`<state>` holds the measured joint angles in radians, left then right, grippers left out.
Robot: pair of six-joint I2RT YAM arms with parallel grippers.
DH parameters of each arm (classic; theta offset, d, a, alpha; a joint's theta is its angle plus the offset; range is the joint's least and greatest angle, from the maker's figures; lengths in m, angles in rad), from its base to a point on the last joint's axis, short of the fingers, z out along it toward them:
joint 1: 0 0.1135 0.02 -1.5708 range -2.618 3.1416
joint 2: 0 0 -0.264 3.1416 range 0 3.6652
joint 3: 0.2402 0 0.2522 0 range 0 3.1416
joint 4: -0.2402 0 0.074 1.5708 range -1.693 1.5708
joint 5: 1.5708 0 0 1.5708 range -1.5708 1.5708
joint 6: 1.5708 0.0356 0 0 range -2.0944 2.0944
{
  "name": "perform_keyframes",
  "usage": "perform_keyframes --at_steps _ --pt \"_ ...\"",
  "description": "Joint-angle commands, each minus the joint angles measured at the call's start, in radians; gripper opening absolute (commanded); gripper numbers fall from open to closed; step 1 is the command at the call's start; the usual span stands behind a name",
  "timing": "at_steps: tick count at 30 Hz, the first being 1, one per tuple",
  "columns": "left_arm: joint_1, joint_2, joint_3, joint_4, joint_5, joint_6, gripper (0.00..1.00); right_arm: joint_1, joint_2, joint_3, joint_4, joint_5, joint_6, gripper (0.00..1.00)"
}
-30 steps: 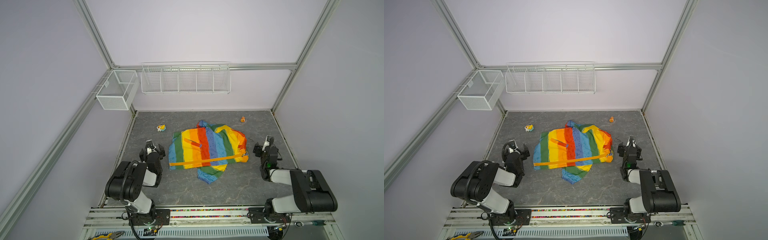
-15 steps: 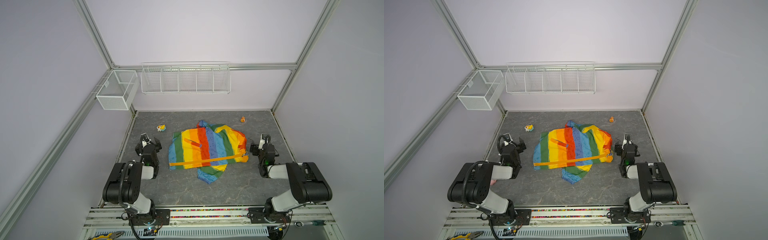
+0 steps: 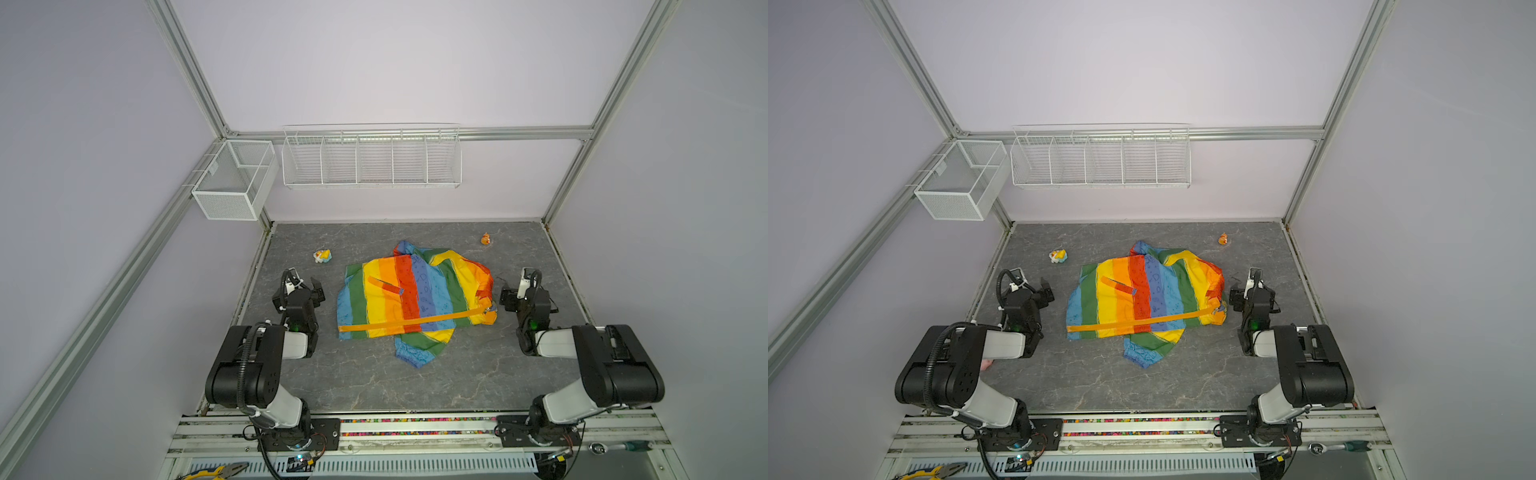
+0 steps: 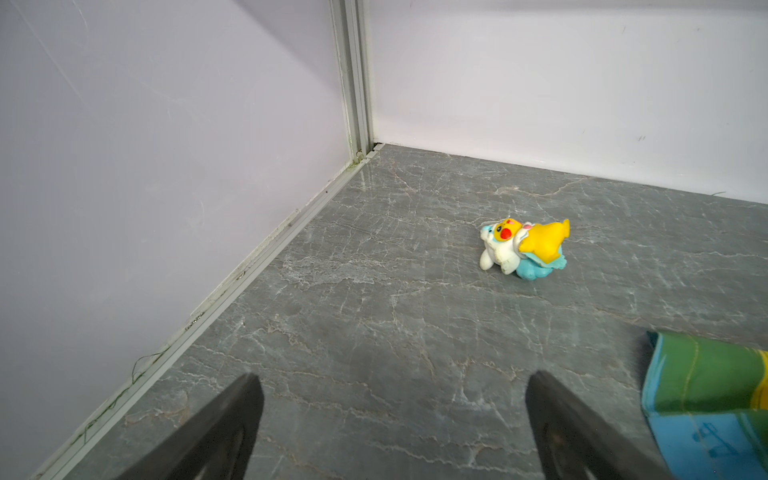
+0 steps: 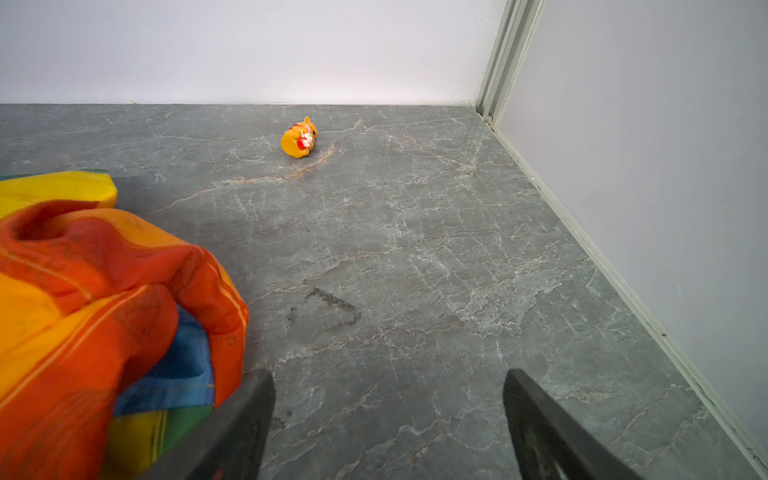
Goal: Zip up the jacket
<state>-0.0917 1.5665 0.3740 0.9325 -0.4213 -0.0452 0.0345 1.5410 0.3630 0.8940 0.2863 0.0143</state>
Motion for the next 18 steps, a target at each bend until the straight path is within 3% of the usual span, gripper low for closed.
perform_keyframes --at_steps 1,18 --pt "0.002 -0.009 0.01 -0.001 0.004 -0.008 0.99 -0.002 -0.012 0.007 -0.003 -0.013 -0.019 0.88" --pt "0.003 -0.008 0.017 -0.011 0.004 -0.01 0.99 -0.011 -0.009 0.023 -0.029 -0.032 -0.014 0.88"
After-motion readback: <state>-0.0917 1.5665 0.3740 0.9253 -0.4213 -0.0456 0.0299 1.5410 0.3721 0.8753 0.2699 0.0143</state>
